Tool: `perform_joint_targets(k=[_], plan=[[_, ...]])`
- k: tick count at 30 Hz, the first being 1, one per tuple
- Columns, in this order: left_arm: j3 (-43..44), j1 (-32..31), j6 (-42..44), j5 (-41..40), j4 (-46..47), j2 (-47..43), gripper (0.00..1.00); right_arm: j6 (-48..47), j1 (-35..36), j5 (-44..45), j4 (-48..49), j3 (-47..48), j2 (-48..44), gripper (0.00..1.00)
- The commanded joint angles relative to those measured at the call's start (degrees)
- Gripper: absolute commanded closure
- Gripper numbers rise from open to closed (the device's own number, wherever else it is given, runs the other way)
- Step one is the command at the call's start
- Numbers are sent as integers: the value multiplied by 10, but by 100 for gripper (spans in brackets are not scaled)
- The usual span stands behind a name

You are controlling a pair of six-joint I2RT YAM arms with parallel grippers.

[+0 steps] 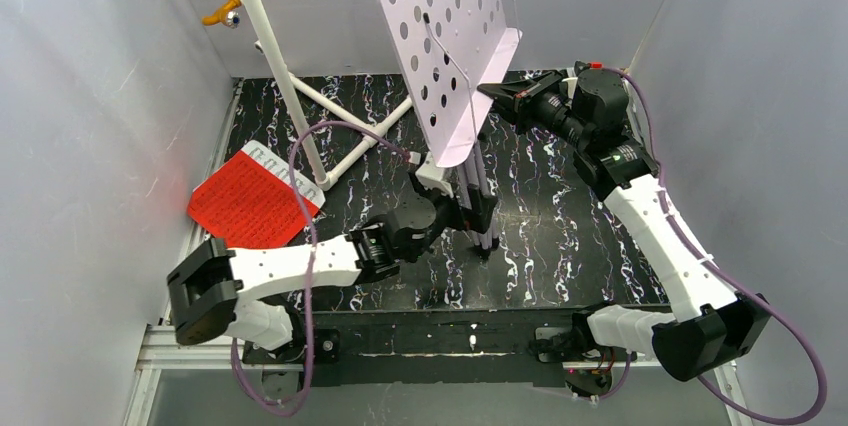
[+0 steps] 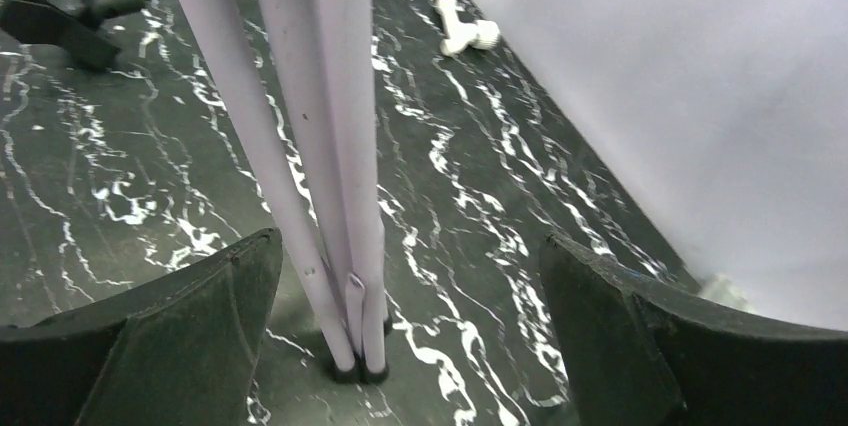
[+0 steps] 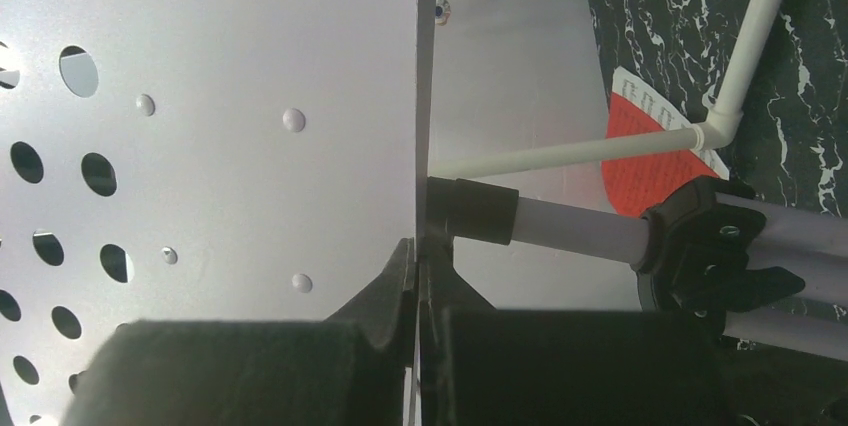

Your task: Set up the instrument practice props

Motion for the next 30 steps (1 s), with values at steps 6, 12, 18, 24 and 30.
perform_joint_targets(k=[6, 12, 18, 24, 30], plan=[[52, 1, 65, -173, 132, 76, 0, 51, 0, -4, 227, 46, -67, 99], [78, 18, 87, -153, 134, 104, 19, 38, 0, -9, 212, 38, -81, 99], [74, 31, 70, -141, 134, 112, 33, 1, 0, -2, 163, 42, -100, 99], [108, 41, 84, -144, 134, 154, 19, 1, 0, -17, 163, 48, -95, 99], [112, 60, 123, -125, 135, 160, 34, 9, 0, -24, 168, 24, -107, 99]])
